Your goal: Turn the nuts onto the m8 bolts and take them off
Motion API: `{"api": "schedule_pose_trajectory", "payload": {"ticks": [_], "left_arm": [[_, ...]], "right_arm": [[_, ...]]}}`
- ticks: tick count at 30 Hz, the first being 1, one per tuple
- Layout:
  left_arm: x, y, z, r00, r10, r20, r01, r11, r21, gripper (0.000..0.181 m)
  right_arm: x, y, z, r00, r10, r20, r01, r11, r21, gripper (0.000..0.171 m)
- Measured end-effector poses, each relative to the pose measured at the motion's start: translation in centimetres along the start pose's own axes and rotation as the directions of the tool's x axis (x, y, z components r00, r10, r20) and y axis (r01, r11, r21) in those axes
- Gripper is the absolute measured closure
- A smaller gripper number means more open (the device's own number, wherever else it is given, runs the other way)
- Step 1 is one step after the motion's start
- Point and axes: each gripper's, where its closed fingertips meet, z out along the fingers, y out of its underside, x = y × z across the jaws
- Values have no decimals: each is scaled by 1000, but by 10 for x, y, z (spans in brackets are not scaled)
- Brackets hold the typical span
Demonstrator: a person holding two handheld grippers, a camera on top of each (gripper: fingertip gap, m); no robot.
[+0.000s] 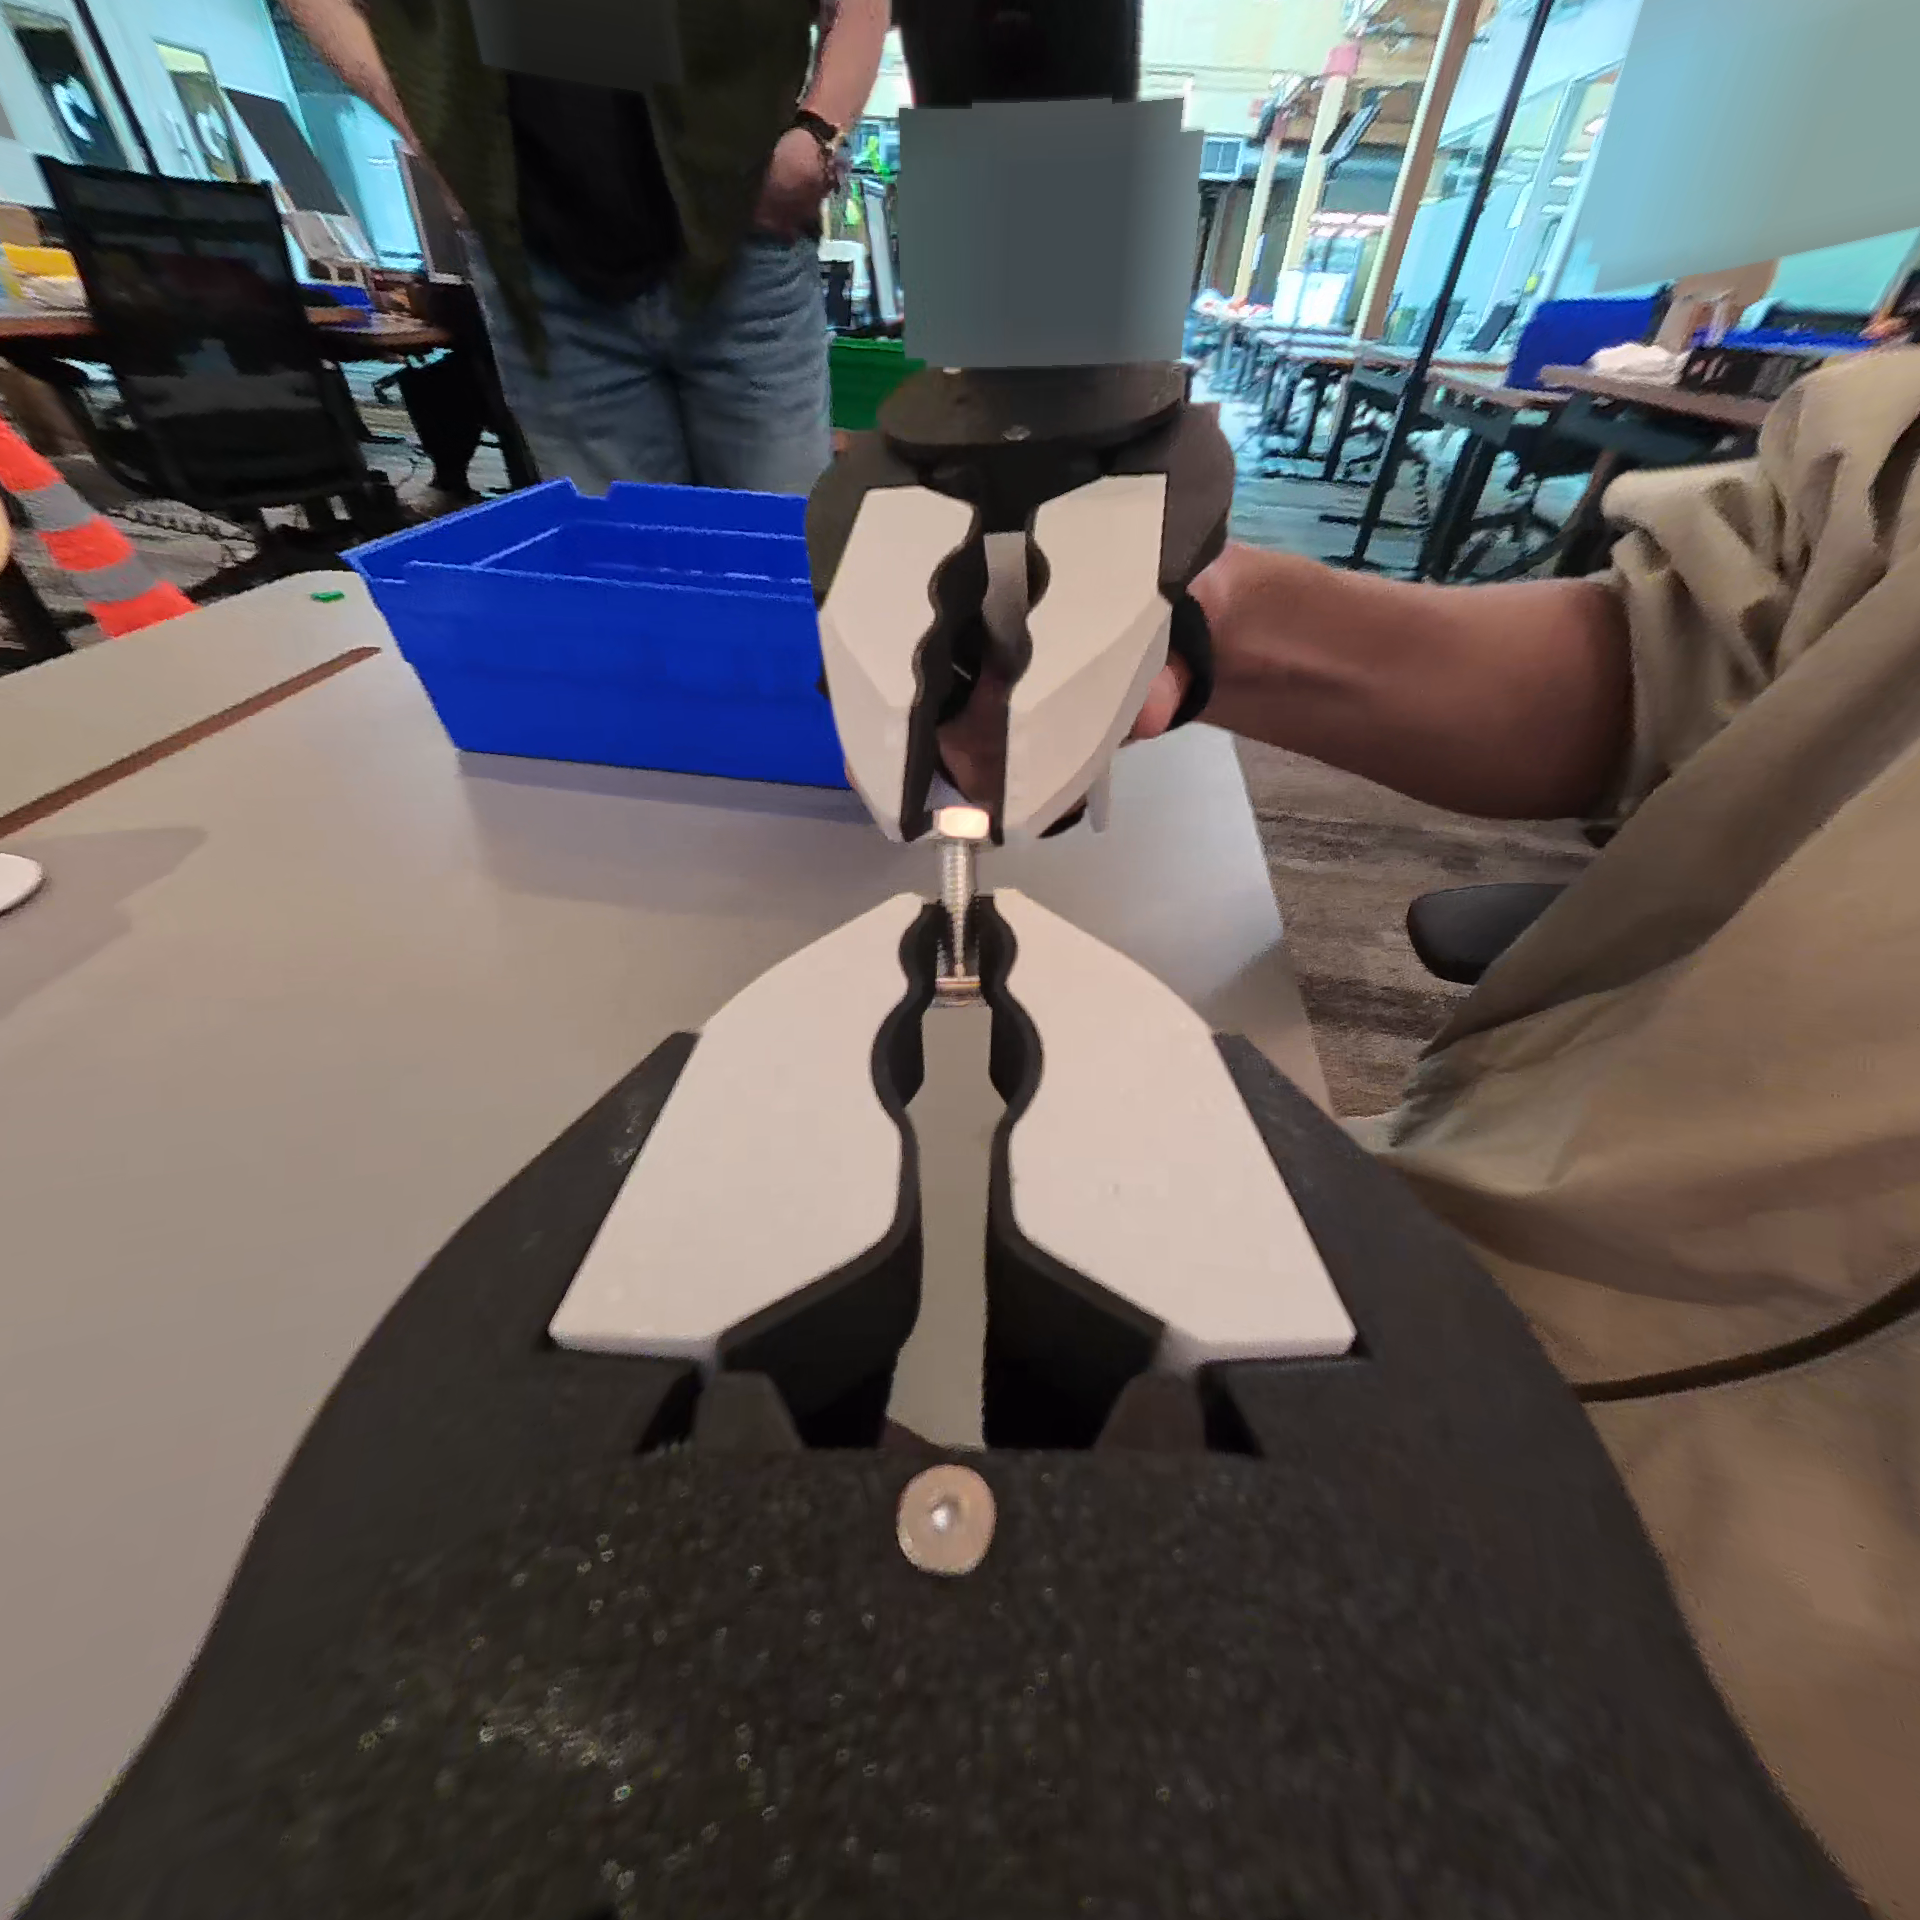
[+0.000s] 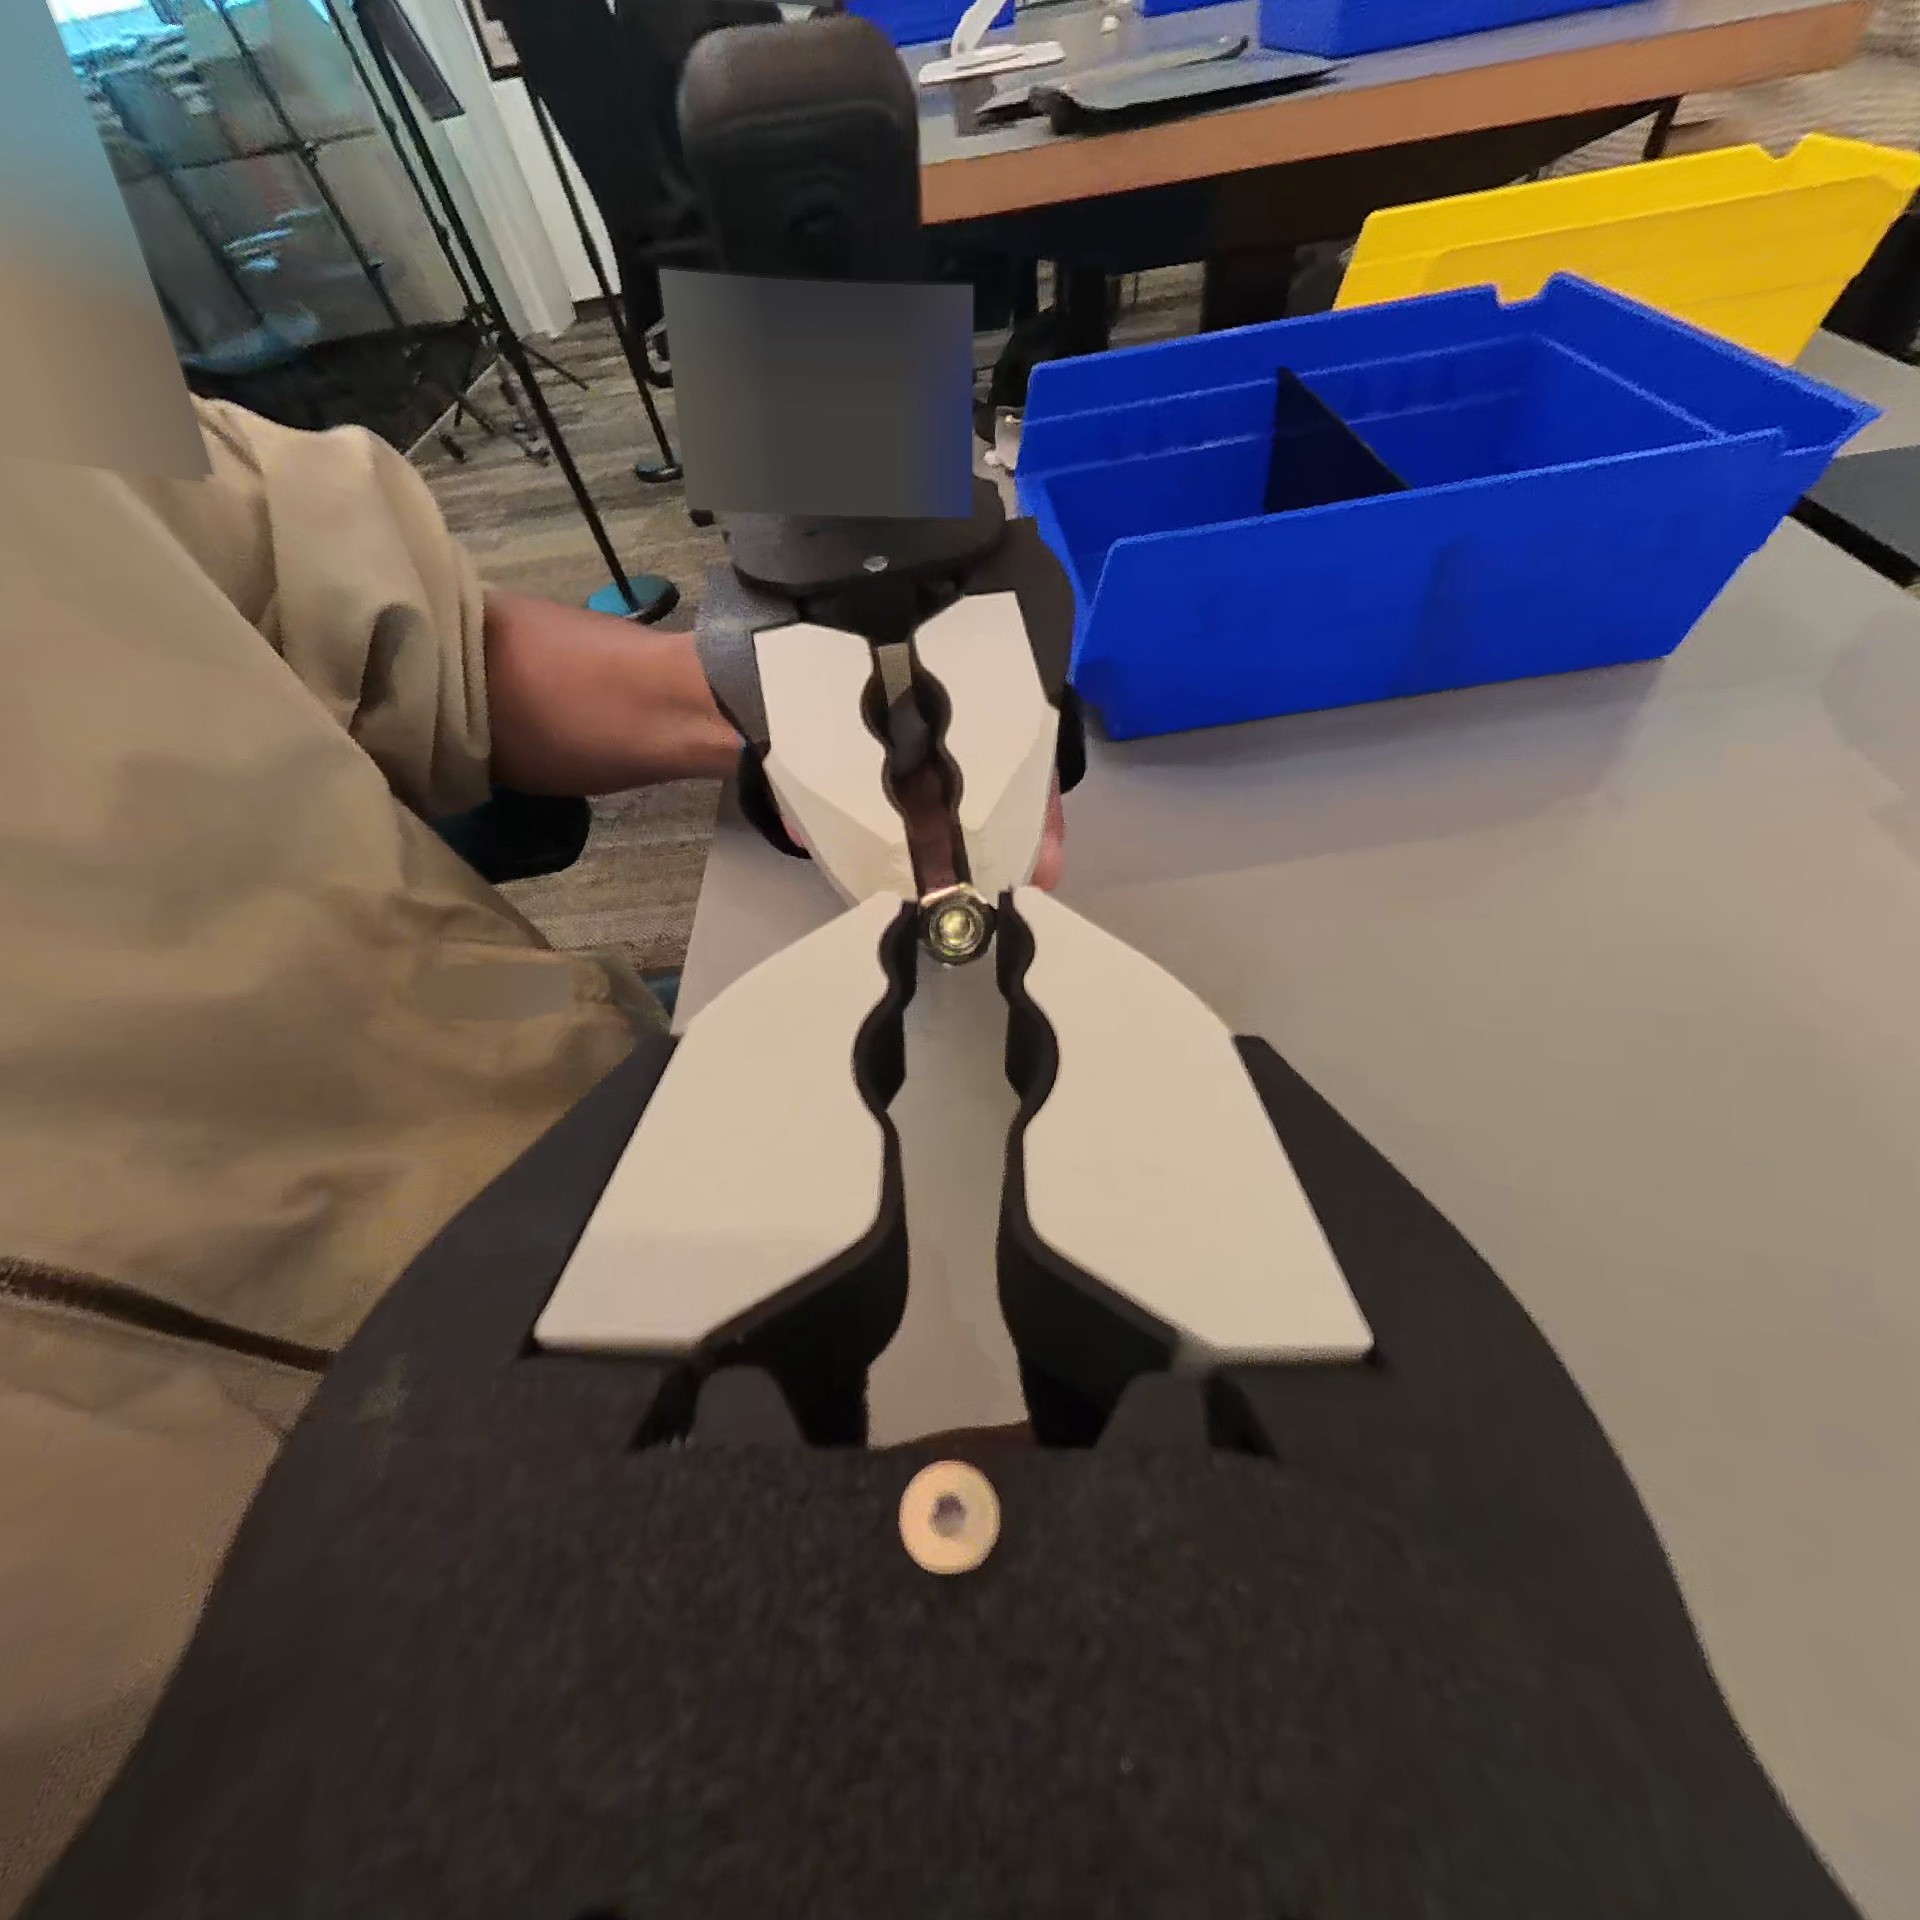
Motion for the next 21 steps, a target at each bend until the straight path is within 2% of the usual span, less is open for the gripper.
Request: {"api": "schedule_pose_trajectory", "payload": {"ticks": [5, 9, 14, 21], "left_arm": [[-15, 1, 0, 956, 202, 211, -184, 978, -102, 174], [-24, 5, -2, 898, 301, 321, -251, 950, -187, 174], [-25, 7, -2, 925, 221, 309, -184, 972, -143, 174], [-23, 2, -4, 954, 132, 269, -117, 991, -72, 174]], "right_arm": [[14, -1, 2, 986, 153, -63, -152, 988, 13, 157], [22, 1, 5, 908, 400, -127, -396, 916, 59, 157], [23, 3, 7, 896, 402, -188, -399, 915, 53, 157], [21, -4, 7, 918, 353, -179, -352, 935, 39, 155]]}}
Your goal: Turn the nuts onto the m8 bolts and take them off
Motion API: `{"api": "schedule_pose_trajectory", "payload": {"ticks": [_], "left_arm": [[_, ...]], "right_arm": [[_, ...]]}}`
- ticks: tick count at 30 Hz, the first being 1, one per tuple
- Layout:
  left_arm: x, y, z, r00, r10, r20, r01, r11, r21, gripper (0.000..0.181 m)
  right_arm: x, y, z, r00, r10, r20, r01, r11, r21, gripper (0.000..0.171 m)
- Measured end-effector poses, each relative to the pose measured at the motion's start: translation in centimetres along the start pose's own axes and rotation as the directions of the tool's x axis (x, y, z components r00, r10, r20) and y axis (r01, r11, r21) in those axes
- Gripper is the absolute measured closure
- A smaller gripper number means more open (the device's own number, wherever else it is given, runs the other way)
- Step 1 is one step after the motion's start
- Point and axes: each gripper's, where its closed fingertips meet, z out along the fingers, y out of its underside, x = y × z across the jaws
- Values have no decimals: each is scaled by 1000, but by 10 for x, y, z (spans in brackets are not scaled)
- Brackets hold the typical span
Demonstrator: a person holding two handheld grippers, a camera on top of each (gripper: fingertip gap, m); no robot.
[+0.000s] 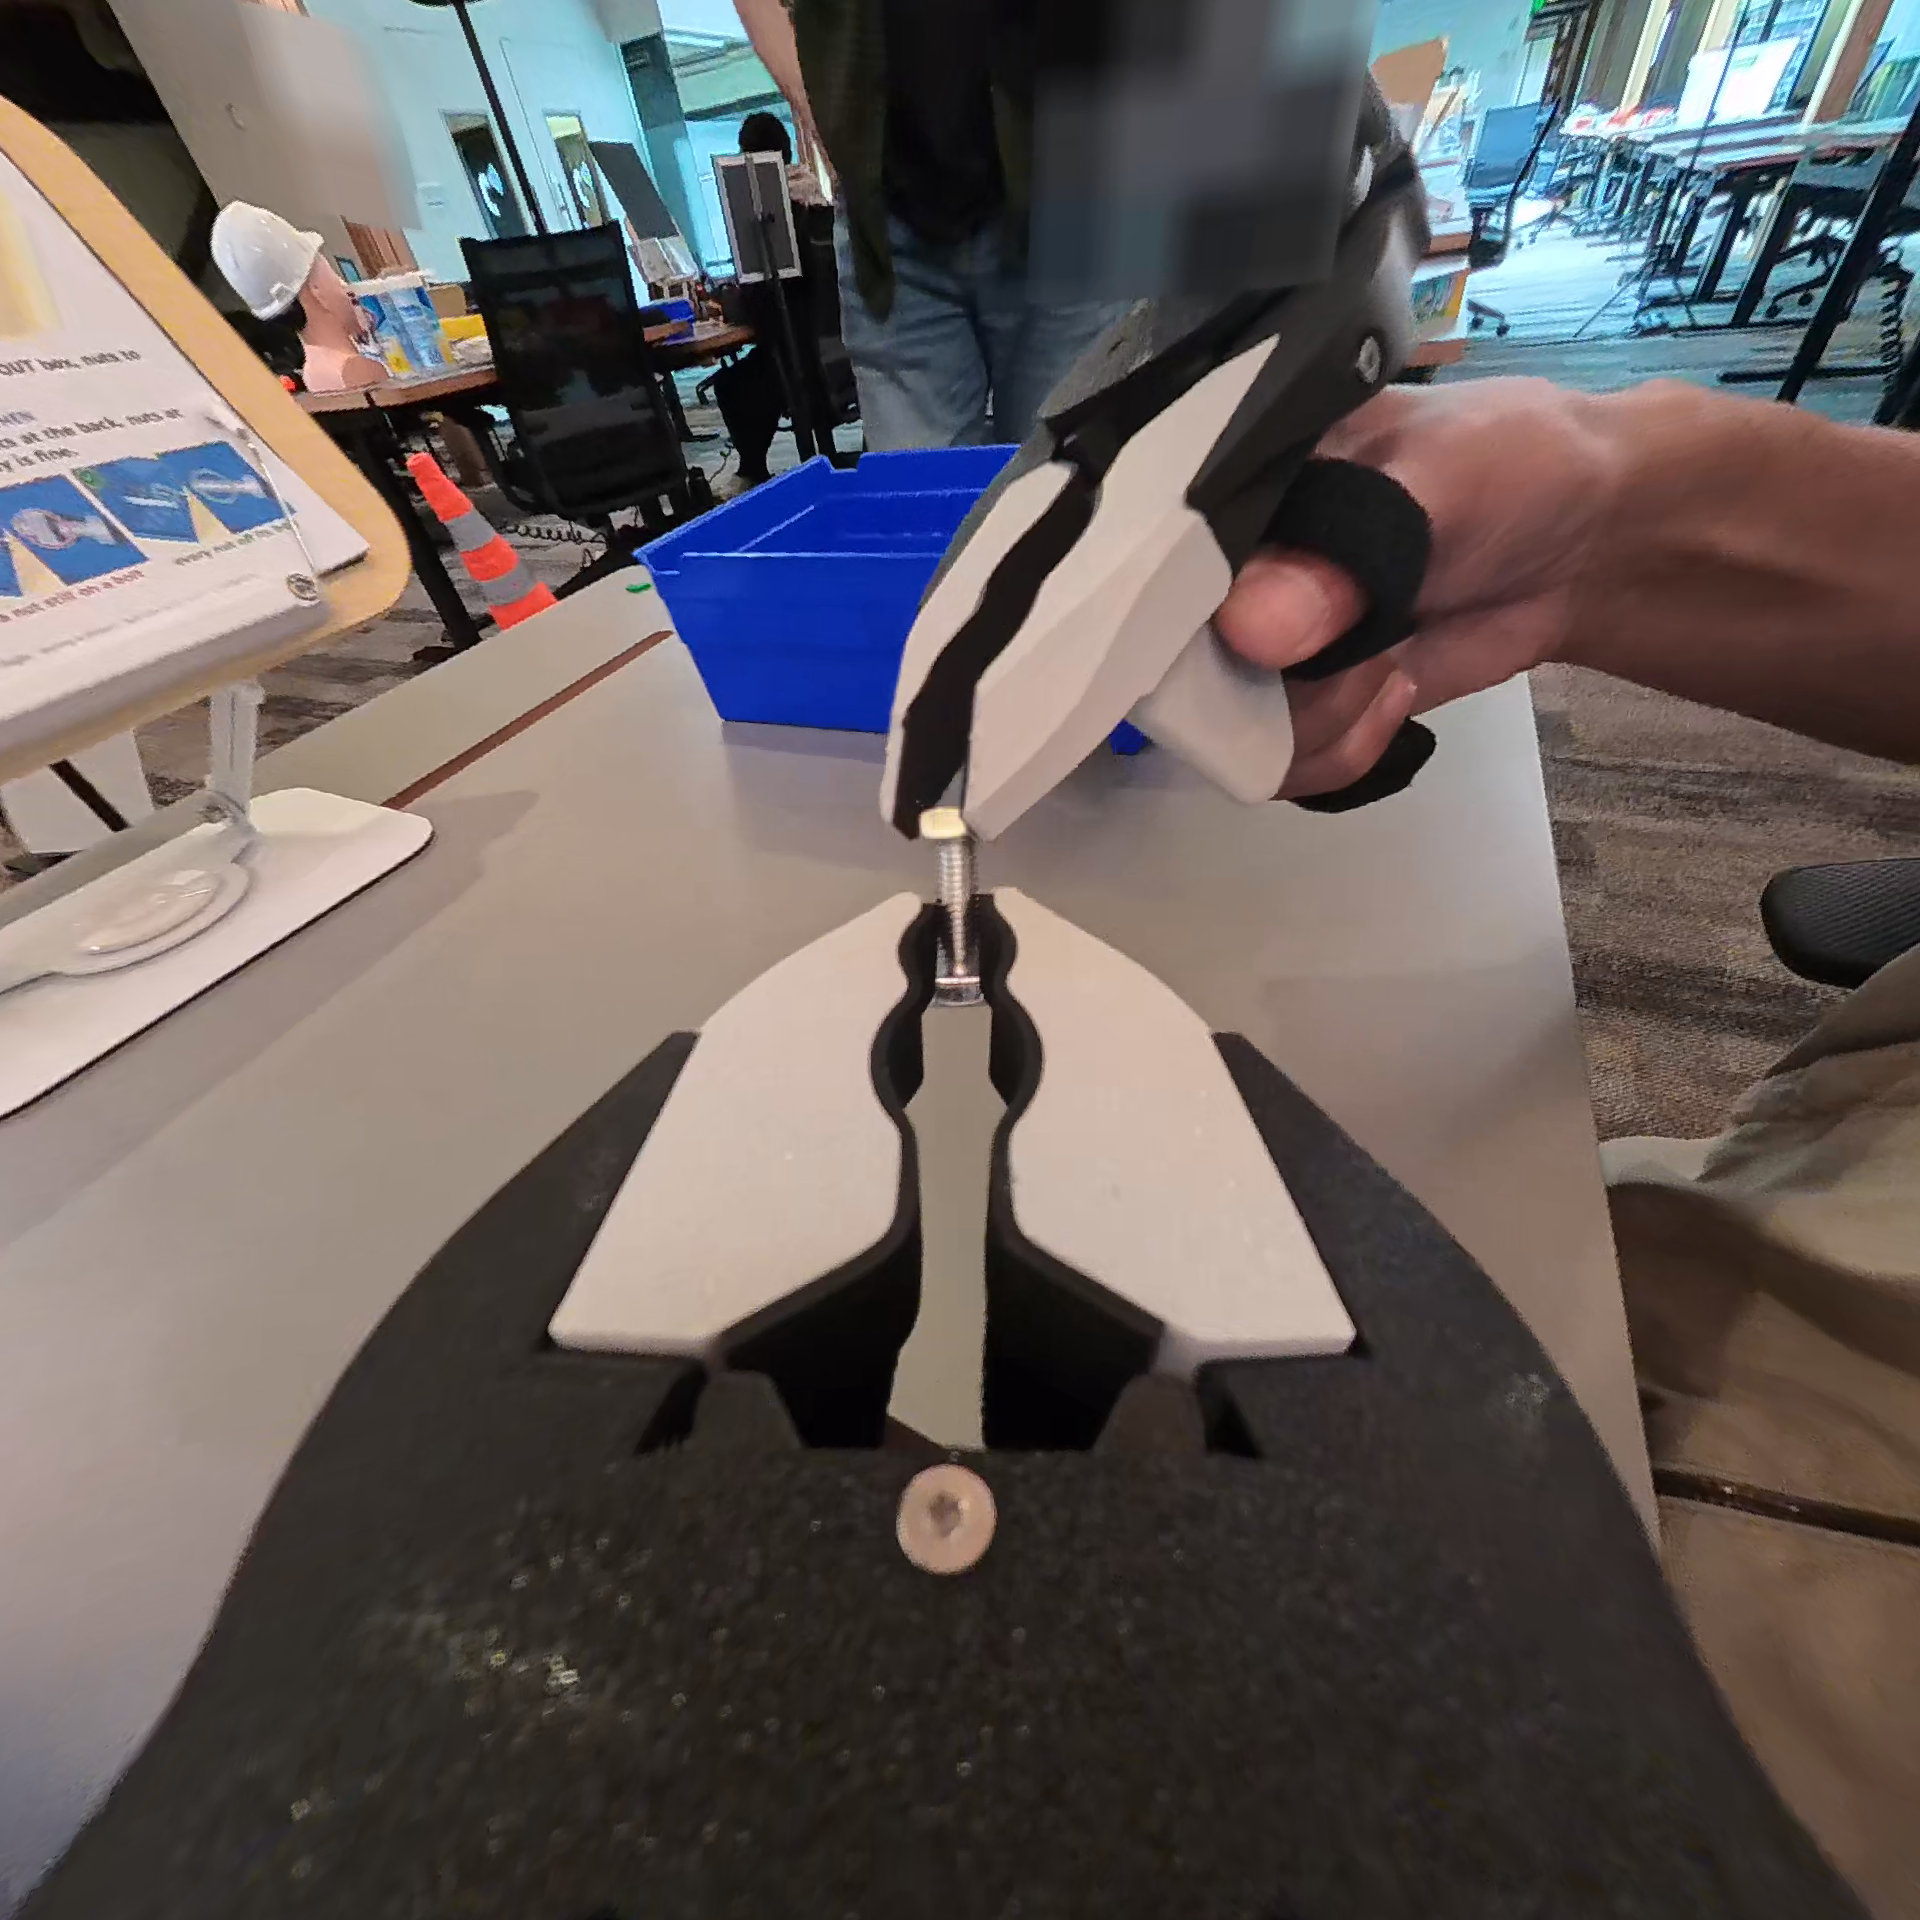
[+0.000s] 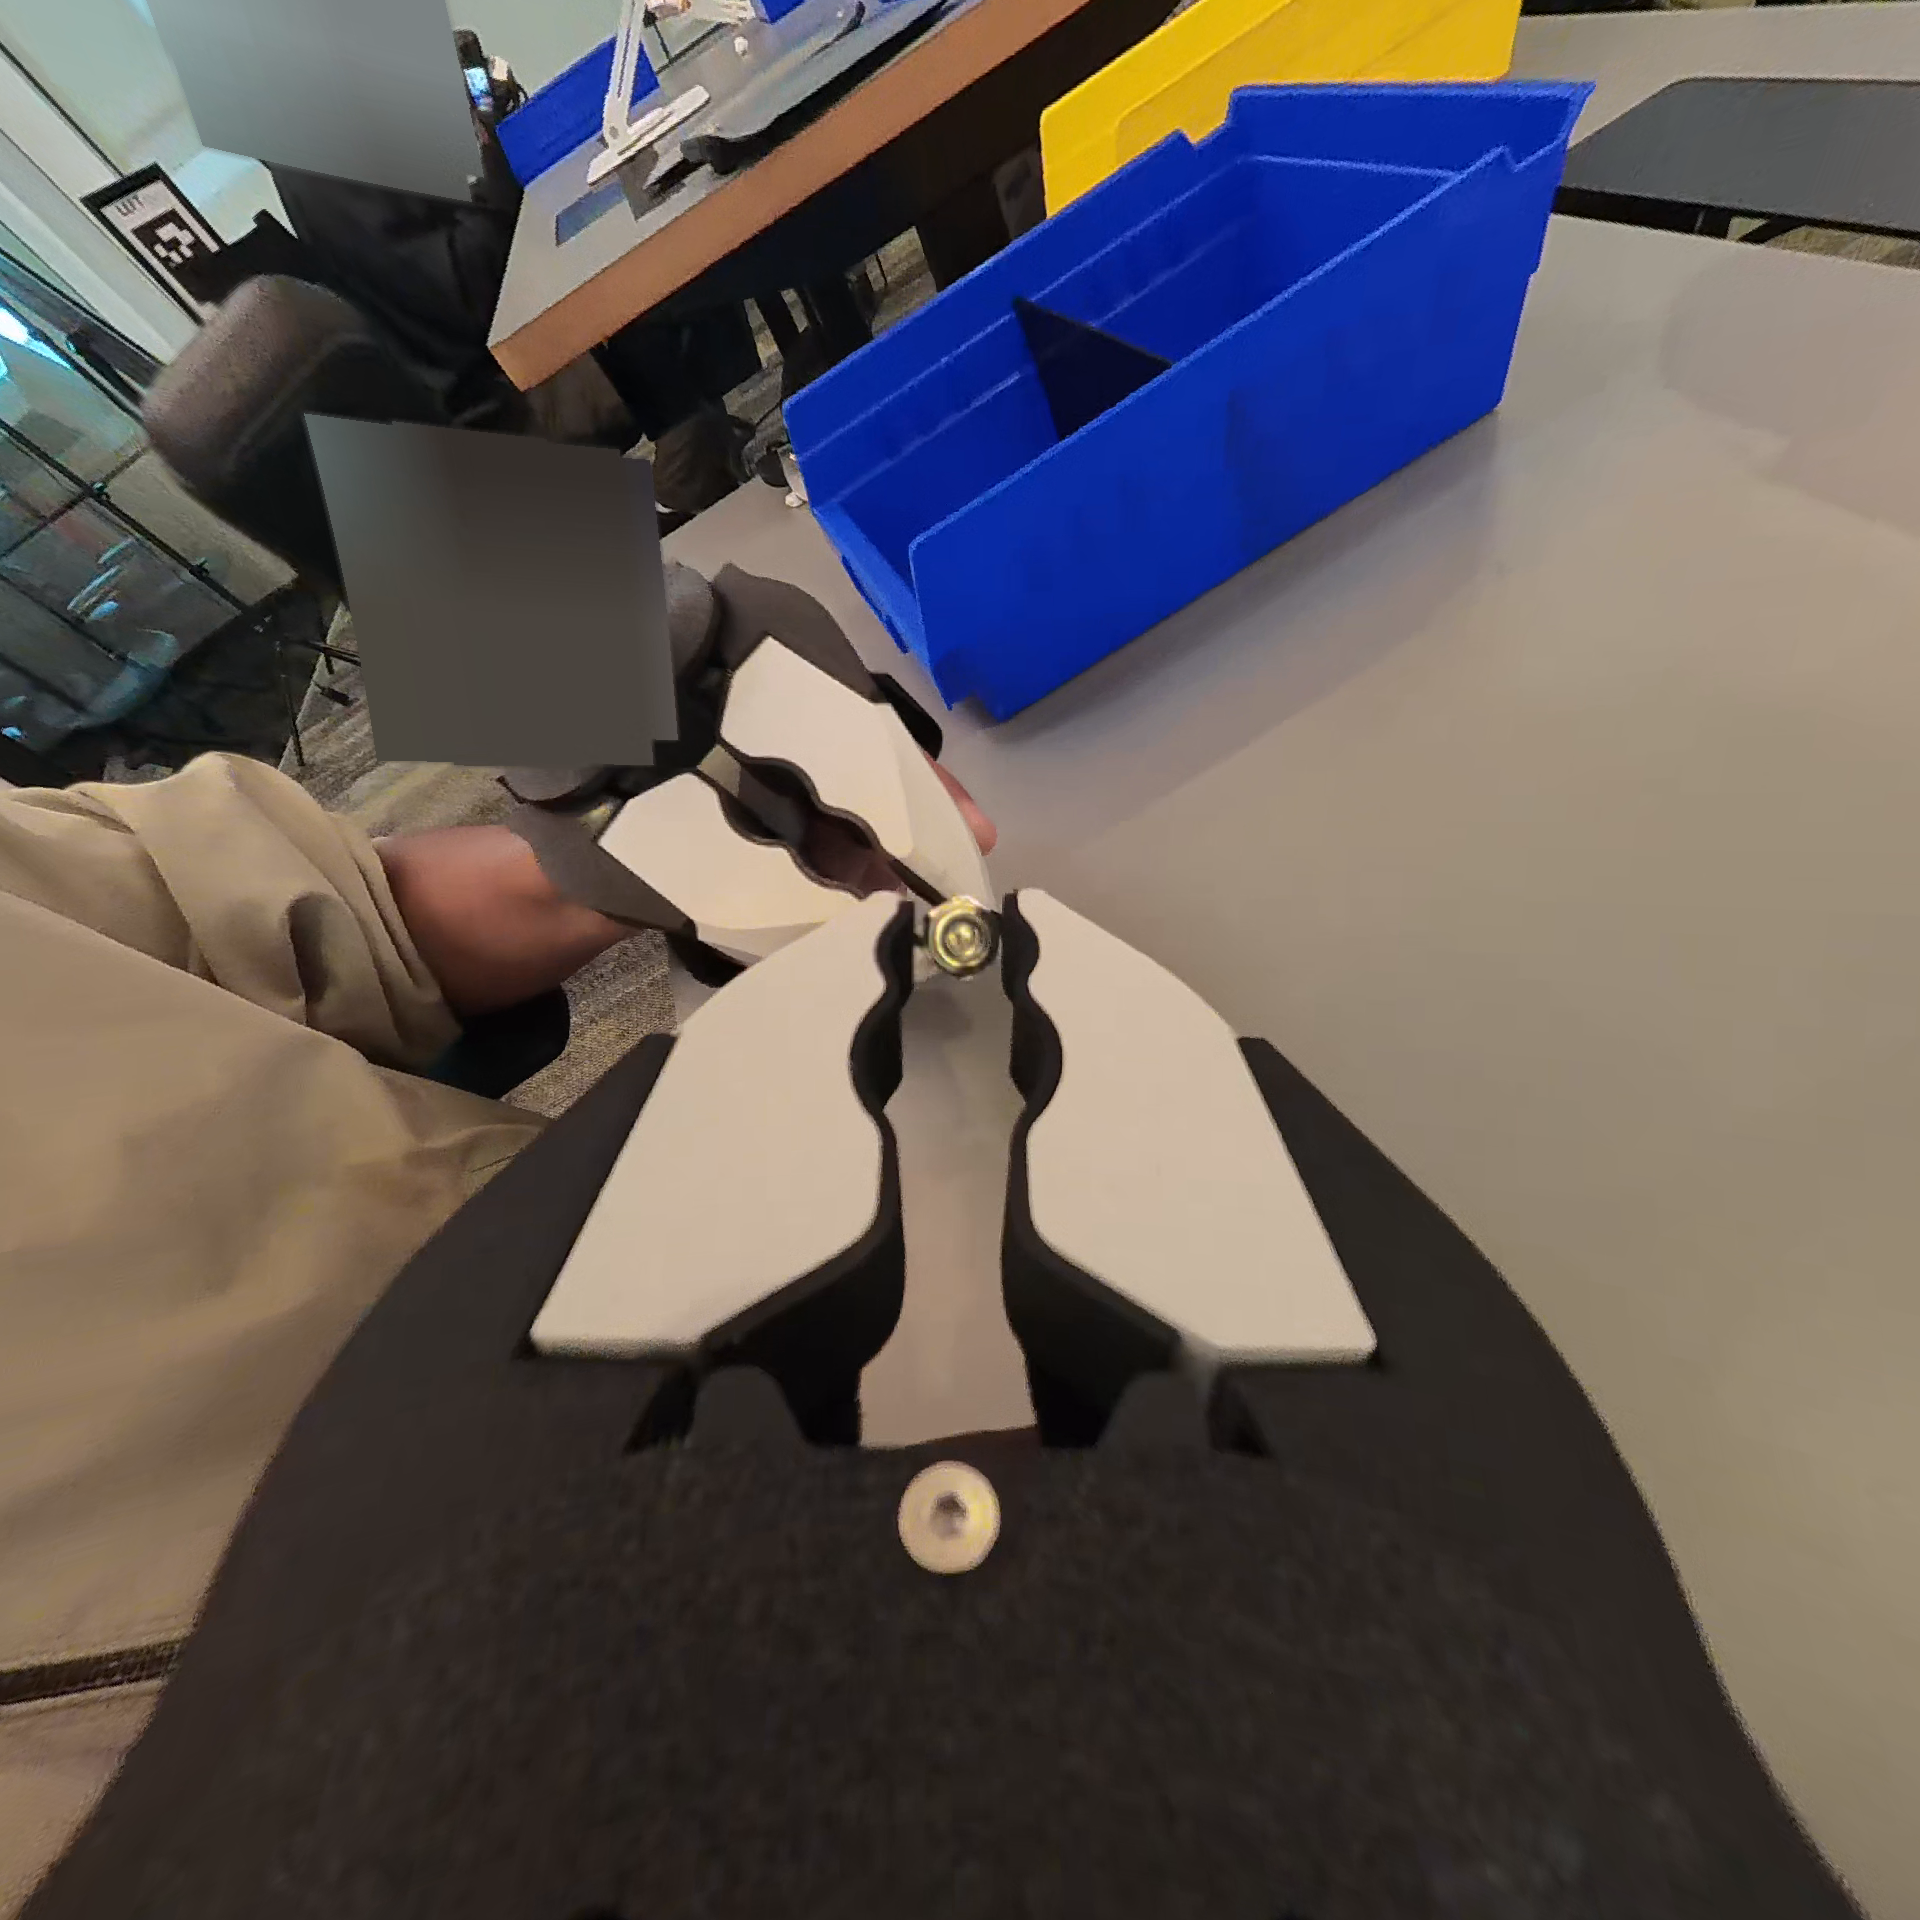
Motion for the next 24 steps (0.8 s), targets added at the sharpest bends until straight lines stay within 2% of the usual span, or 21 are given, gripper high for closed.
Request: {"api": "schedule_pose_trajectory", "payload": {"ticks": [6, 10, 14, 17, 20, 24], "left_arm": [[-2, 0, -4, 998, -53, -23, 54, 998, 21, 174], [3, -6, -7, 991, -98, -87, 104, 993, 62, 174], [17, -13, -11, 966, -137, -218, 158, 984, 82, 174], [24, -13, -12, 946, -153, -285, 178, 982, 63, 174], [29, -9, -11, 935, -149, -322, 163, 986, 18, 174], [36, -4, -9, 925, -132, -357, 131, 991, -25, 174]], "right_arm": [[0, -10, -5, 996, -92, 0, 92, 995, 30, 148], [-7, -4, -11, 950, -299, 85, 293, 953, 82, 150], [-10, 2, -21, 874, -467, 137, 450, 882, 139, 145], [-21, 8, -23, 806, -564, 180, 552, 826, 112, 146], [-25, 13, -18, 727, -667, 162, 673, 739, 25, 148], [-24, 17, -10, 685, -707, 174, 723, 690, -41, 152]]}}
